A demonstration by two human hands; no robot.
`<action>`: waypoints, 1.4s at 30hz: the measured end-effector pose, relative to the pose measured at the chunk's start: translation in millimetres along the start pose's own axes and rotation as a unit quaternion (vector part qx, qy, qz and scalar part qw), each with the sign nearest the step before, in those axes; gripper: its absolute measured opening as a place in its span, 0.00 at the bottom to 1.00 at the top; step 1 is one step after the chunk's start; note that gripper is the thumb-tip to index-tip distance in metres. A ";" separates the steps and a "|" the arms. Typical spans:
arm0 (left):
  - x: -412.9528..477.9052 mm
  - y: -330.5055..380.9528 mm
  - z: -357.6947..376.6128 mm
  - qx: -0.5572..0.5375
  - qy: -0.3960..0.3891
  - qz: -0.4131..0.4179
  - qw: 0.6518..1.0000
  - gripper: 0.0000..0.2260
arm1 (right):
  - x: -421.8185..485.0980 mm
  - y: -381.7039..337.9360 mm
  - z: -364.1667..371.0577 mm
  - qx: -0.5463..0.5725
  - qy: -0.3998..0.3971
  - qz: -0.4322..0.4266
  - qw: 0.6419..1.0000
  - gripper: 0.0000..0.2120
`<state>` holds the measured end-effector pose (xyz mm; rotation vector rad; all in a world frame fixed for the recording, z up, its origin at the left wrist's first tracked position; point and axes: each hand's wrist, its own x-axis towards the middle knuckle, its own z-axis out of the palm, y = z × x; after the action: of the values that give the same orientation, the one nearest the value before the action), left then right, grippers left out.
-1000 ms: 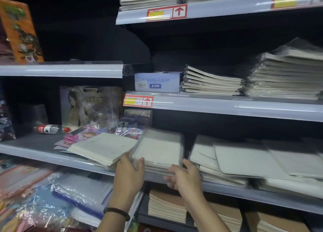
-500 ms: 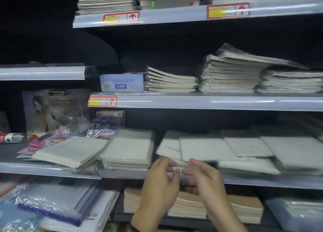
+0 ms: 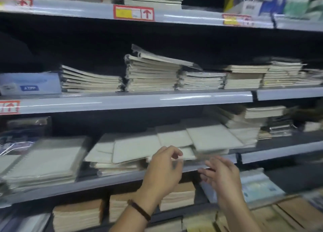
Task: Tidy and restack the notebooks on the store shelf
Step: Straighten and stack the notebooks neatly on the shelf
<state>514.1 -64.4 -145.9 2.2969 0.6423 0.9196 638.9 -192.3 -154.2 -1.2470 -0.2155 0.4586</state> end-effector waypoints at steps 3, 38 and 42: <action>20.7 21.8 24.2 -0.097 -0.037 -0.084 0.991 0.03 | 19.2 -10.9 -20.6 0.028 0.035 0.009 0.999 0.13; 26.1 39.7 31.7 -0.371 -0.116 -0.301 0.871 0.15 | 17.4 -42.6 -46.1 0.115 -0.036 0.021 0.993 0.12; 20.9 13.8 -7.0 -0.524 -0.014 -0.320 0.789 0.19 | 3.7 -59.5 -50.8 0.084 -0.099 0.038 0.991 0.07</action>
<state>525.5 -59.2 -123.1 0.9790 0.6035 0.6314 675.5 -248.8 -114.1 -1.0484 -0.2921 0.6546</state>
